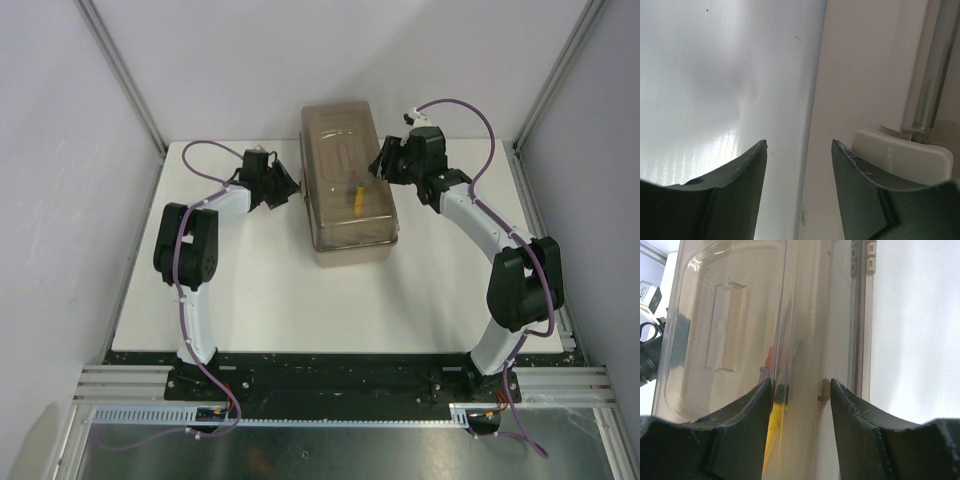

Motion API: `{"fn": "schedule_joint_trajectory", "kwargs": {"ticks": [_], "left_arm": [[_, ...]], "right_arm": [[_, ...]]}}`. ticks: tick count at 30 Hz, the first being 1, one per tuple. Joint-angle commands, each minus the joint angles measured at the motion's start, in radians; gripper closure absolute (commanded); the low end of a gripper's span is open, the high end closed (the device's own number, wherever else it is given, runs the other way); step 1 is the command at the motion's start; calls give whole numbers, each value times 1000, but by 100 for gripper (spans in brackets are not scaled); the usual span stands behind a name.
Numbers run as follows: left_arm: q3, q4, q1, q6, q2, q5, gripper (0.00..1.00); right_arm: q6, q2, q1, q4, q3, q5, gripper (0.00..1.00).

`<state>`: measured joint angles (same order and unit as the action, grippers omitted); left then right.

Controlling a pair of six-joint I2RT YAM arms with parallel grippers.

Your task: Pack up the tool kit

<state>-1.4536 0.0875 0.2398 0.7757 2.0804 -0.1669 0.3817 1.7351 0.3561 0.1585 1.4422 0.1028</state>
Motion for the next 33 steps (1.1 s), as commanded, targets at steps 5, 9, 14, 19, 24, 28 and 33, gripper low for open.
{"fn": "schedule_joint_trajectory", "kwargs": {"ticks": [5, 9, 14, 19, 24, 28, 33], "left_arm": [[30, -294, 68, 81, -12, -255, 41], [63, -399, 68, 102, -27, -291, 41], [95, -416, 63, 98, -48, -253, 40], [163, -386, 22, 85, -88, -195, 37], [171, -231, -42, -10, -177, -105, 27], [144, -120, -74, -111, -265, -60, 12], [112, -95, -84, -205, -368, -103, 2]], "right_arm": [[-21, 88, 68, 134, -37, 153, 49], [-13, 91, 77, 132, -37, 157, 49], [-12, 91, 79, 123, -37, 149, 50], [-2, 76, 63, 106, -36, 122, 49], [27, 40, 27, 58, -36, 120, 45], [28, 4, 11, 5, -36, 117, 33], [30, -22, -6, -19, -27, 123, 24]]}}
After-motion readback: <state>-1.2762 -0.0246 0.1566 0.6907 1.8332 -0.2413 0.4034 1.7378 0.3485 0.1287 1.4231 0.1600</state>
